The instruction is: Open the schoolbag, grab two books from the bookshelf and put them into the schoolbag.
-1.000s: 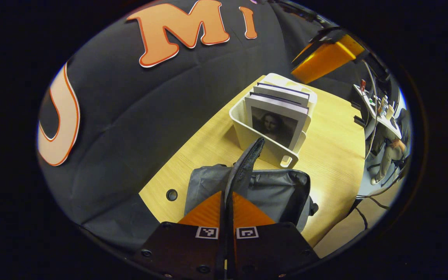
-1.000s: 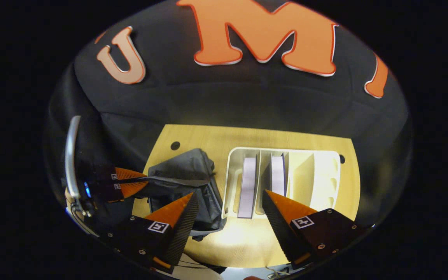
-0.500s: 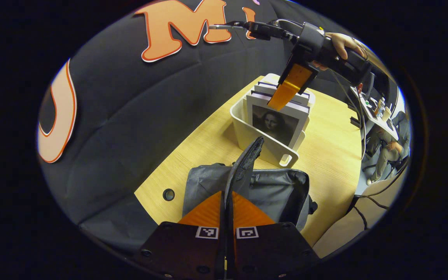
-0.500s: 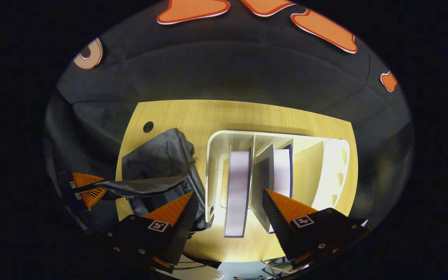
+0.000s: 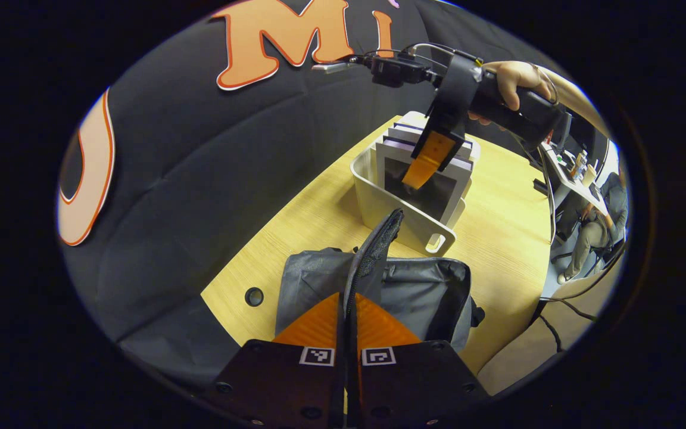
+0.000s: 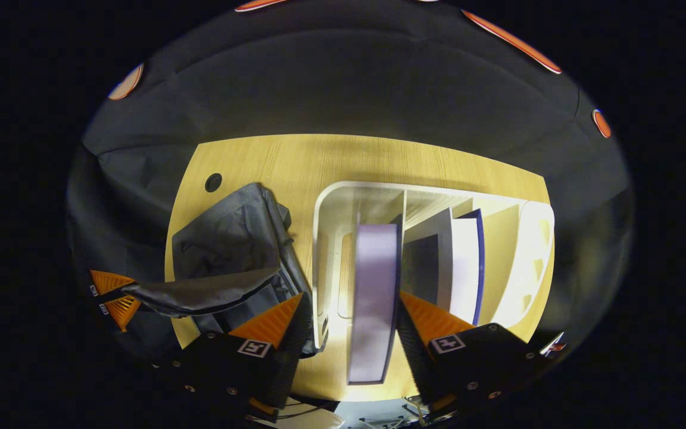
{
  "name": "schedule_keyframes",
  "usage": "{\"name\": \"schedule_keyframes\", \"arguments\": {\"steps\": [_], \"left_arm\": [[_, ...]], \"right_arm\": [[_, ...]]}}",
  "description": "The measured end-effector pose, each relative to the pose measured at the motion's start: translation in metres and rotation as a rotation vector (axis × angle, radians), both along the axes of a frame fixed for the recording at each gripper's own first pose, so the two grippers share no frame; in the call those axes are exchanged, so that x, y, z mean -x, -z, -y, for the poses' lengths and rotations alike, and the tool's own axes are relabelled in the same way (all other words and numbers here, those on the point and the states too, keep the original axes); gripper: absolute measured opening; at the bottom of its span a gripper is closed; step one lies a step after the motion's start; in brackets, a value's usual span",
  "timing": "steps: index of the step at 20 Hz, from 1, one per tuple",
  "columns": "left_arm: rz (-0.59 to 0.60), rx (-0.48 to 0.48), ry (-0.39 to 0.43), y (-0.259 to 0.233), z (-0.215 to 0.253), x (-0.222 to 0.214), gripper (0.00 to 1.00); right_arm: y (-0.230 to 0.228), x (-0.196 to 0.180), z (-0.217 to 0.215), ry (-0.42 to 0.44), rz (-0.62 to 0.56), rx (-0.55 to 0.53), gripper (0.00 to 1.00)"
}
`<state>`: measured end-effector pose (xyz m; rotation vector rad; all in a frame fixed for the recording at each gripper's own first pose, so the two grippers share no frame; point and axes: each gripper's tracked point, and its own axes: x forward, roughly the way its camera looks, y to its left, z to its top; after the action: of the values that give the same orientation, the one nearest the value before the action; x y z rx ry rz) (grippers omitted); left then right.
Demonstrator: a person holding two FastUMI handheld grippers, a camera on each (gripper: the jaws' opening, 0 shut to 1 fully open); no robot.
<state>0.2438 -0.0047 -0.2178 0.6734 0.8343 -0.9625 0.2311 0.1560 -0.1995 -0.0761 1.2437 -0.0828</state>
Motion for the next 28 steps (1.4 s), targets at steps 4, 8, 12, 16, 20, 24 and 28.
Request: {"name": "schedule_keyframes", "arguments": {"steps": [4,8,12,16,20,24,28], "left_arm": [[0.008,0.010,-0.016,-0.002,-0.003,0.000,0.03],[0.004,0.022,-0.027,-0.004,-0.003,0.004,0.03],[-0.011,0.045,-0.039,-0.004,-0.003,0.014,0.03],[0.001,0.041,-0.046,-0.004,-0.003,0.016,0.02],[0.009,0.030,-0.065,-0.007,-0.003,0.019,0.02],[0.024,0.007,-0.051,-0.013,-0.002,0.023,0.02],[0.038,-0.025,-0.053,-0.018,-0.001,0.024,0.02]], "right_arm": [[0.004,0.005,-0.001,0.048,0.008,-0.025,0.37],[-0.037,0.013,0.001,0.066,0.080,-0.034,0.35],[-0.110,0.025,-0.002,0.043,0.246,-0.094,0.34],[-0.177,0.062,0.008,0.047,0.407,-0.134,0.33],[-0.201,0.124,0.008,0.061,0.510,-0.238,0.33],[-0.167,0.161,-0.016,0.104,0.571,-0.455,0.32],[-0.092,0.167,-0.064,0.198,0.499,-0.695,0.32]]}}
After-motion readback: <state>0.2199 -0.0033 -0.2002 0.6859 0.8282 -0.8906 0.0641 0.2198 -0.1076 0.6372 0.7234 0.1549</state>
